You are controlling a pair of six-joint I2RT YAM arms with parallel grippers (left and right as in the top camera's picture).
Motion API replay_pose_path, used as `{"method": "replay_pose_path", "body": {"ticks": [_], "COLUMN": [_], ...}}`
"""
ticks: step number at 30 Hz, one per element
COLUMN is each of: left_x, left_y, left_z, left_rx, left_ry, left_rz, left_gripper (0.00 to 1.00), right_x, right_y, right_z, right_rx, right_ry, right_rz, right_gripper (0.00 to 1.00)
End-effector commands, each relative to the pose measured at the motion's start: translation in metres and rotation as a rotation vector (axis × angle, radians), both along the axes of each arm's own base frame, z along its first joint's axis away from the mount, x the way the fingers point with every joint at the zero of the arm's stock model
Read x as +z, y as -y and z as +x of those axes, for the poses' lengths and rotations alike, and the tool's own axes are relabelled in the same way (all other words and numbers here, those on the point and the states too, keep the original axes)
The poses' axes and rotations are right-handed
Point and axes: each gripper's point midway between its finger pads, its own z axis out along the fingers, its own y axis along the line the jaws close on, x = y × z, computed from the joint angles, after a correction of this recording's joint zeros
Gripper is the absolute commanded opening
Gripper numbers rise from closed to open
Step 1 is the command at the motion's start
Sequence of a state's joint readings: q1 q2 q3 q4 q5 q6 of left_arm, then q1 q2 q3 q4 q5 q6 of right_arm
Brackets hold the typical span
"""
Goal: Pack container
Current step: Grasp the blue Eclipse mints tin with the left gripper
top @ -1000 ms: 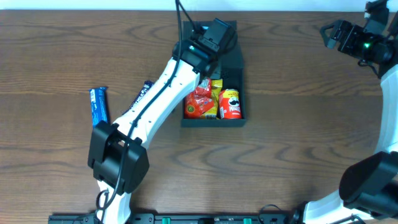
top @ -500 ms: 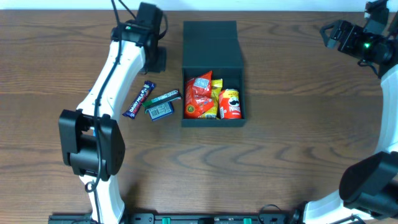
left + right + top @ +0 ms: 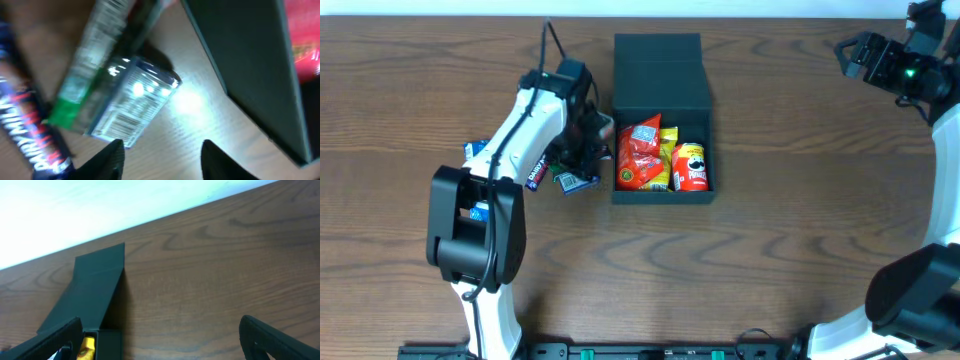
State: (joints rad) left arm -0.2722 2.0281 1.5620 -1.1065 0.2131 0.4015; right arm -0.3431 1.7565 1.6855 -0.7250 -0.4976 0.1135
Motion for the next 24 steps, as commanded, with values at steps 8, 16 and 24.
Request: {"method": "replay_pose_path", "body": {"ticks": [8, 16, 24], "left_x": [-0.022, -0.024, -0.042], "left_y": [-0.004, -0.002, -0.009], "left_z": [0.002, 0.021, -0.003], "left_rx": [-0.208, -0.259, -0.280], "left_ry": [0.043, 0.132, 0.061], "left_rz": [-0.014, -0.008, -0.001], "left_gripper": [0.63, 0.69, 0.67], "right_x": [0.008, 0.007, 0.007], "right_y": [-0.011, -0.011, -0.011], "right_z": [-0.002, -0.004, -0.003], "right_rx": [0.032, 0.031, 0.031], "right_ry": [0.015, 0.008, 0.008], "right_rz": [-0.009, -0.006, -0.006], "right_gripper": [1.00, 0.99, 0.99]}}
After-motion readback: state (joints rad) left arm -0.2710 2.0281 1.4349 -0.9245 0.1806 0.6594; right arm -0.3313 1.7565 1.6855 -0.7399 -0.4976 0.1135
